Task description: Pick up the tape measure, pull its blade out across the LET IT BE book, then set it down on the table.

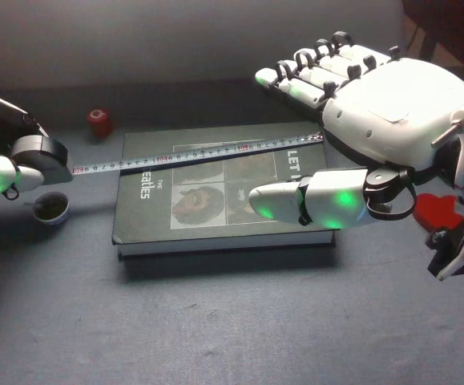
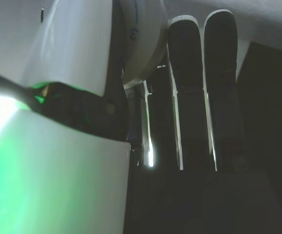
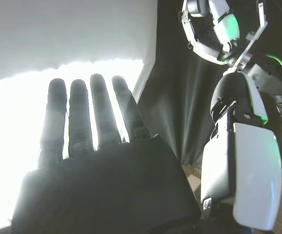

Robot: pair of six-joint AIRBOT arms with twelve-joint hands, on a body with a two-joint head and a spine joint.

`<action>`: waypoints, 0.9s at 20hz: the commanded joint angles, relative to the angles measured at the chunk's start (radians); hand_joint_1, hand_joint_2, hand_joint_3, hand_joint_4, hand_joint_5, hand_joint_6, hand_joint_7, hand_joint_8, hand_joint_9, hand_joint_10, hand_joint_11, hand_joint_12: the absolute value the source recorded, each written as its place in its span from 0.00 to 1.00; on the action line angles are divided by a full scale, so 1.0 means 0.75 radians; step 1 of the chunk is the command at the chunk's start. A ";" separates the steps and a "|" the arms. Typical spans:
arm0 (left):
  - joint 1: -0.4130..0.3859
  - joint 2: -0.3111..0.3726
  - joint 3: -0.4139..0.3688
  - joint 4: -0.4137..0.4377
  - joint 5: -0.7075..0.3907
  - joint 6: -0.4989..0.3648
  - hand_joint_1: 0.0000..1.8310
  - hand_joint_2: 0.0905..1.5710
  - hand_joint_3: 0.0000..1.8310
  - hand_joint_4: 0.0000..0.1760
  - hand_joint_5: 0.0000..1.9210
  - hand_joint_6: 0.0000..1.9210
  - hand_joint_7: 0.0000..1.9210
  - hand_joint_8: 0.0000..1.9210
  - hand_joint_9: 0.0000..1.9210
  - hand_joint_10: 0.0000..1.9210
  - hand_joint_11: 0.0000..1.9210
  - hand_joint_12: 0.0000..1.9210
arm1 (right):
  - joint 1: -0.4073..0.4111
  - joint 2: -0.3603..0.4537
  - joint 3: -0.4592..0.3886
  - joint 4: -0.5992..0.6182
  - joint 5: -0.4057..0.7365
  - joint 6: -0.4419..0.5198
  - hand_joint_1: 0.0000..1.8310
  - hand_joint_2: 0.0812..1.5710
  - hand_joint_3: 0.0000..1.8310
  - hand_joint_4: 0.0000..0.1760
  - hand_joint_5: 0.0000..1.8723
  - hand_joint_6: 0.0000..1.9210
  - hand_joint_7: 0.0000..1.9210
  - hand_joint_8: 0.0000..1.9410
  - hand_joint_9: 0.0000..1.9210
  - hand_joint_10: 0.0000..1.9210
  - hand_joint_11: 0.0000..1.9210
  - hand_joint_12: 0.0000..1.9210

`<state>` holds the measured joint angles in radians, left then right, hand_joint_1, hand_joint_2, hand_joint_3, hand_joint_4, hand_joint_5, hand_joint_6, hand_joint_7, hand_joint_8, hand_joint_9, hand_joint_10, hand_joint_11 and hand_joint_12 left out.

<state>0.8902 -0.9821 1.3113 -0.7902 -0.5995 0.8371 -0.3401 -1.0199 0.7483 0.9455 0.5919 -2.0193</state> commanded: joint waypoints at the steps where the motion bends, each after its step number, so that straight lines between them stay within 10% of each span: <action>1: -0.004 0.000 0.015 0.007 -0.168 -0.001 0.75 0.68 0.00 0.00 0.54 0.38 0.52 0.50 0.46 0.67 0.38 0.61 | 0.008 0.000 -0.004 -0.075 0.110 0.011 0.02 0.62 0.00 0.00 0.02 0.00 0.03 0.00 0.01 0.00 0.00 0.16; 8: -0.101 0.004 -0.051 0.053 -0.194 -0.013 0.75 0.68 0.00 0.00 0.54 0.38 0.52 0.50 0.46 0.68 0.38 0.61 | 0.001 -0.001 -0.004 -0.077 0.111 0.013 0.02 0.62 0.00 0.00 0.02 0.00 0.03 0.00 0.01 0.00 0.00 0.16; 18: -0.286 0.173 -0.363 -0.078 -0.135 0.283 0.75 0.69 0.00 0.00 0.52 0.40 0.53 0.50 0.46 0.68 0.38 0.61 | 0.000 -0.001 -0.004 -0.079 0.113 0.014 0.04 0.62 0.00 0.00 0.03 0.00 0.04 0.00 0.02 0.00 0.00 0.17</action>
<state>0.6872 -0.8413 1.0119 -0.8806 -0.6064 1.0676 -0.3420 -1.0245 0.7483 0.9344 0.5995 -2.0159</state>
